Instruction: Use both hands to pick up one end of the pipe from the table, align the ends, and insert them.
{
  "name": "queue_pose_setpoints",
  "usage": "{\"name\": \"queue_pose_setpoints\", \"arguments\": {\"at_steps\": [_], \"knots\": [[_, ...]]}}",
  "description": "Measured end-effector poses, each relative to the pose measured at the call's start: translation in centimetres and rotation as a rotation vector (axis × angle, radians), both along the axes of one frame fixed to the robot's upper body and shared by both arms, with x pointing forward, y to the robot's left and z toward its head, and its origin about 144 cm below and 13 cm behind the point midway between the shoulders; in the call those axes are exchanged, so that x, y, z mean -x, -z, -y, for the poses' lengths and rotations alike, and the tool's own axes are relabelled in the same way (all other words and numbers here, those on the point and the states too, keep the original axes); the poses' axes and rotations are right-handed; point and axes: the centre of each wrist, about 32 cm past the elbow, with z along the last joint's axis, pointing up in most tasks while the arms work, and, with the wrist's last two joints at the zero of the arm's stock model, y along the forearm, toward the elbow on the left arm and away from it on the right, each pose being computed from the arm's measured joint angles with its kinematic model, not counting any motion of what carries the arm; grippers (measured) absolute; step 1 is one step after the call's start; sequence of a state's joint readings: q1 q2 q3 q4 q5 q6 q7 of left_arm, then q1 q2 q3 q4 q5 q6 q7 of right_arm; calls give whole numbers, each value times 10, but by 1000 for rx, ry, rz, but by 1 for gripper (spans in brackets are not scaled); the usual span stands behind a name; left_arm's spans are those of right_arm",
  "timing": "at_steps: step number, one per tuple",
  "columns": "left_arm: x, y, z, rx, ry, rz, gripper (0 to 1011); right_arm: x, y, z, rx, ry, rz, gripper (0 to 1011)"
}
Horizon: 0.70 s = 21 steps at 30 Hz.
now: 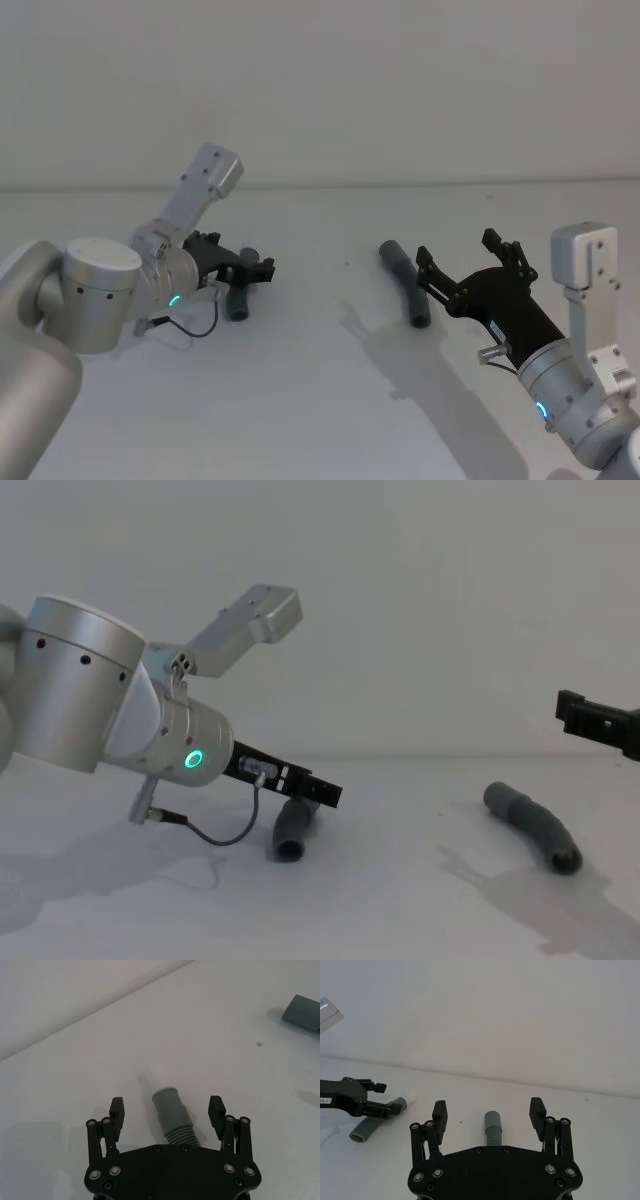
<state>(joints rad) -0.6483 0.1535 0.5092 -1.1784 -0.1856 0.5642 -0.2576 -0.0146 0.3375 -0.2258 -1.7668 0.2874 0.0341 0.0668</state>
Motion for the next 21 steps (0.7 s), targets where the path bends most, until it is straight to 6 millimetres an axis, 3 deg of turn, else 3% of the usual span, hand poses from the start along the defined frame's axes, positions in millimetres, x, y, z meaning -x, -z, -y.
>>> {"name": "queue_pose_setpoints", "arguments": {"at_steps": [21], "knots": [[0, -1, 4, 5, -5, -46, 1001, 0, 0, 0, 0, 0, 0, 1000]]}}
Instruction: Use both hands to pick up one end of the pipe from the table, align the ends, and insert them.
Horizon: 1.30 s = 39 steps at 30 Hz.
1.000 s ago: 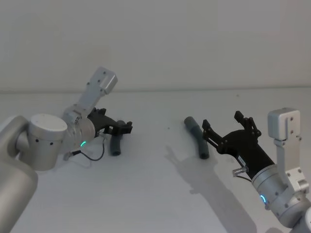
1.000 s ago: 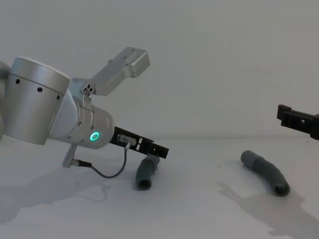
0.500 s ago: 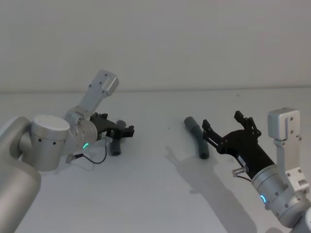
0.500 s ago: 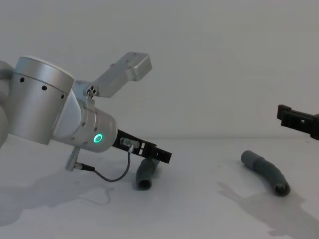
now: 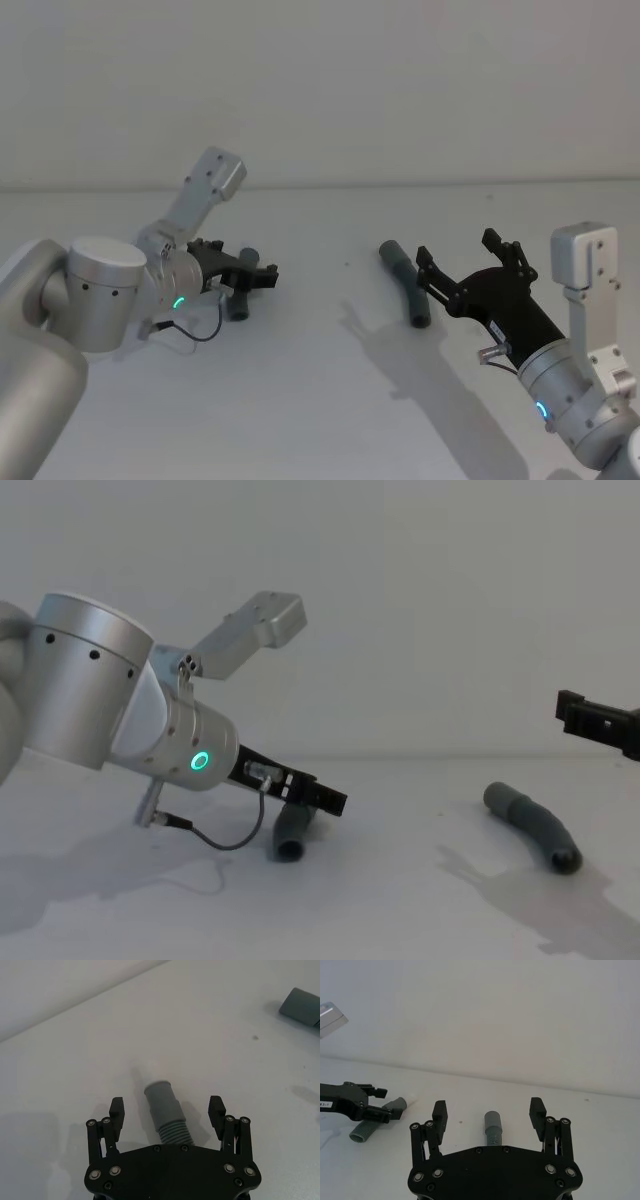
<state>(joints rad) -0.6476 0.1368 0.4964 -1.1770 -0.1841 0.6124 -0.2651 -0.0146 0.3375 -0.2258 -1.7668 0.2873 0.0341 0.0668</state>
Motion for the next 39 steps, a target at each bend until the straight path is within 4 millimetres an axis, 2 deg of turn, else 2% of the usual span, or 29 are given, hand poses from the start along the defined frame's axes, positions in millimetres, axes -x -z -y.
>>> {"name": "queue_pose_setpoints", "arguments": {"at_steps": [22, 27, 29, 30, 32, 34, 35, 39], "knots": [[3, 10, 2, -9, -7, -27, 989, 0, 0, 0, 0, 0, 0, 1000], [3, 11, 2, -10, -9, -24, 897, 0, 0, 0, 0, 0, 0, 1000], [3, 11, 2, -11, -10, -22, 813, 0, 0, 0, 0, 0, 0, 1000], [3, 11, 2, -11, -10, -22, 813, 0, 0, 0, 0, 0, 0, 1000], [3, 11, 3, -12, -10, -22, 720, 0, 0, 0, 0, 0, 0, 1000], [3, 11, 3, -12, -10, -21, 682, 0, 0, 0, 0, 0, 0, 1000], [3, 12, 3, -12, -10, -21, 623, 0, 0, 0, 0, 0, 0, 1000], [3, 12, 3, -12, -11, -20, 521, 0, 0, 0, 0, 0, 0, 1000]]}}
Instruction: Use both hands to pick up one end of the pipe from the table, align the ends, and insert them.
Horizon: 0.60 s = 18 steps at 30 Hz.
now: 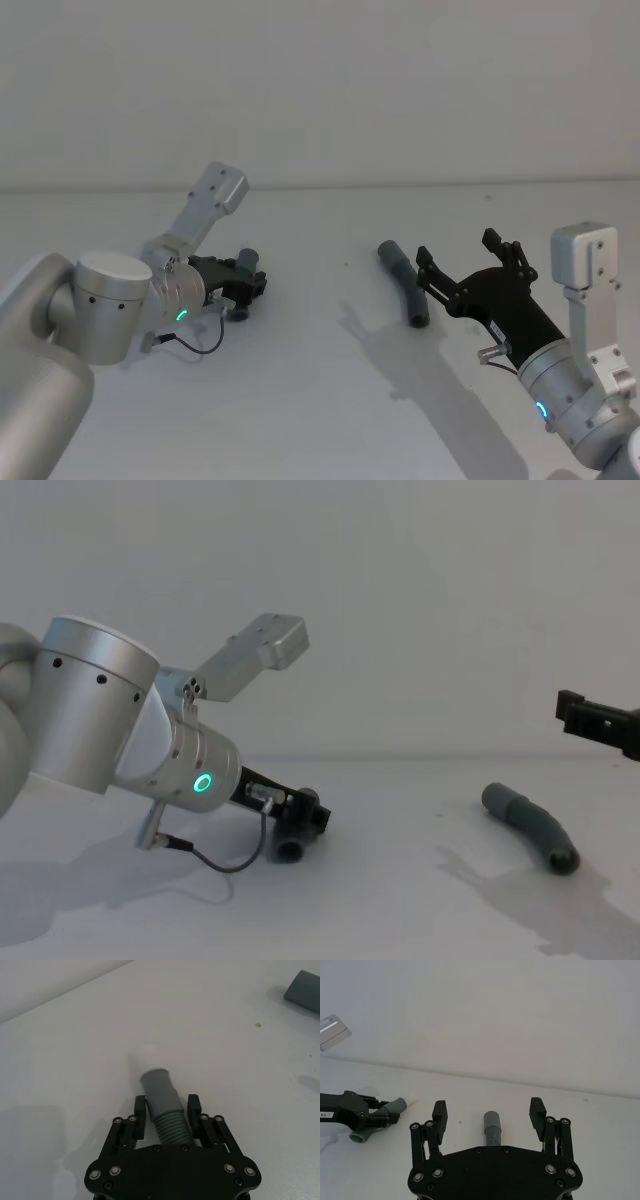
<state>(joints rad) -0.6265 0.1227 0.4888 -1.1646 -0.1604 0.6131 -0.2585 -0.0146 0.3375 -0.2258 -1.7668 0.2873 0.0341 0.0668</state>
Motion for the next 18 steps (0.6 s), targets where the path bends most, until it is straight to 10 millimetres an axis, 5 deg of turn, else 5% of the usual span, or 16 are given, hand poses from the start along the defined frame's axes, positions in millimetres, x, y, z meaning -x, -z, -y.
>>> {"name": "queue_pose_setpoints", "arguments": {"at_steps": [4, 18], "knots": [[0, 0, 0, -1, -1, 0, 379, 0, 0, 0, 0, 0, 0, 1000], [0, 1, 0, -3, -2, 1, 346, 0, 0, 0, 0, 0, 0, 1000]]}}
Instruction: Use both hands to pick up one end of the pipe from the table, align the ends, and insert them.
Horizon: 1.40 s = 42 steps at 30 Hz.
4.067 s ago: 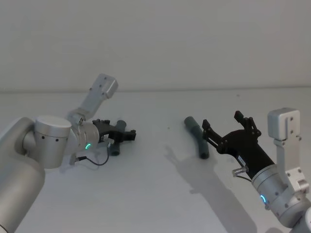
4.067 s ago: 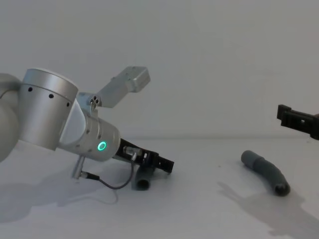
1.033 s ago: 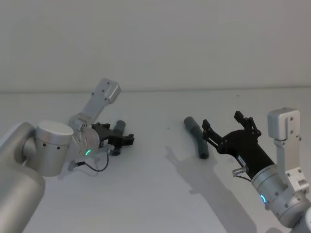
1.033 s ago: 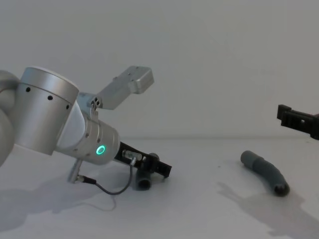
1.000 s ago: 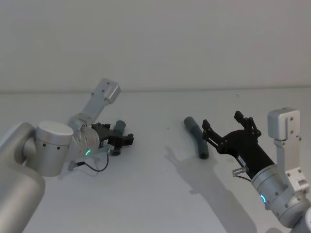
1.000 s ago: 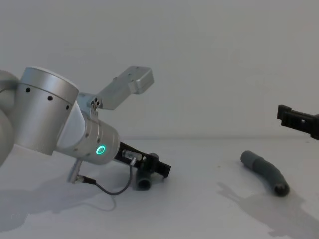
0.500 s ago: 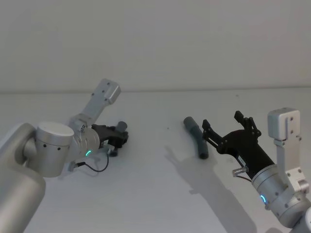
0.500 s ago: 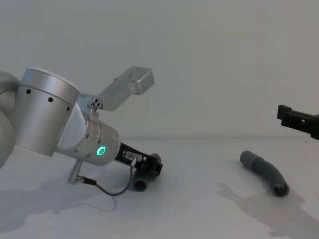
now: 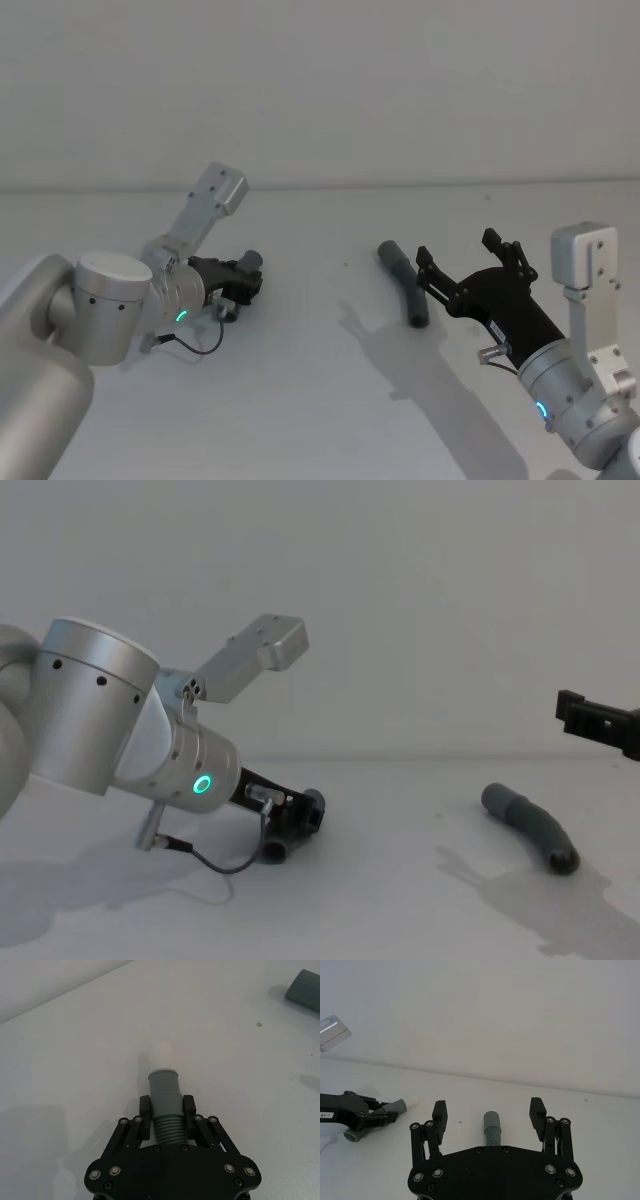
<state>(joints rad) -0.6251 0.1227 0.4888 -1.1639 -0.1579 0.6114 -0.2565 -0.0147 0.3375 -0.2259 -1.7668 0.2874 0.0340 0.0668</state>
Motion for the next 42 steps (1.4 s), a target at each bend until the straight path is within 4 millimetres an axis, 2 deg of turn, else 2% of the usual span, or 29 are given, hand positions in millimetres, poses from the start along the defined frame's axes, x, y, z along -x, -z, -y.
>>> {"name": "queue_pose_setpoints", "arguments": {"at_steps": [42], "knots": [[0, 0, 0, 0, 0, 0, 346, -3, -2, 0, 6, -5, -8, 1000]]}}
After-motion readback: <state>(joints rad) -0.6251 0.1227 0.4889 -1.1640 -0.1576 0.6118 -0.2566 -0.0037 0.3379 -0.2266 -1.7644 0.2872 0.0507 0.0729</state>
